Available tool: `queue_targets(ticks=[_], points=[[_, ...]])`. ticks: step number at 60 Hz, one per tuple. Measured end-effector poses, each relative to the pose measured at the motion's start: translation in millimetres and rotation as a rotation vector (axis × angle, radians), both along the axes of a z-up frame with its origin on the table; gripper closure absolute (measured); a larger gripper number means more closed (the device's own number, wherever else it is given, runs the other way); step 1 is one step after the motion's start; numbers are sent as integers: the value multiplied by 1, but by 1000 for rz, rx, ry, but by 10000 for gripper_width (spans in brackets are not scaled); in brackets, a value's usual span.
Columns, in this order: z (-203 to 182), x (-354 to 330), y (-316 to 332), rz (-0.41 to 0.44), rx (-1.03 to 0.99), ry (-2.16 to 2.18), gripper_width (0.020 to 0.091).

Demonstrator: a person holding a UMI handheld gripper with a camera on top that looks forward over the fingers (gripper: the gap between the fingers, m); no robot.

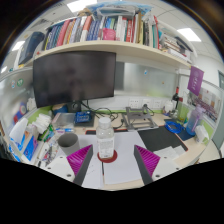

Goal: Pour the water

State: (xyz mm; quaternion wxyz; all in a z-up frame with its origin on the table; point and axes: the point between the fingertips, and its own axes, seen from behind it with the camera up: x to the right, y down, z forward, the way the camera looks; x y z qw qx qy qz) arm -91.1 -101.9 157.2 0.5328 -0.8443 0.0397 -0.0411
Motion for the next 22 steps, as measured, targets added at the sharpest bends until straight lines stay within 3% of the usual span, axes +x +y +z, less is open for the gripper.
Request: queue_targets(ticks=[22], points=[[54,31,-11,-87,89,-38,265]])
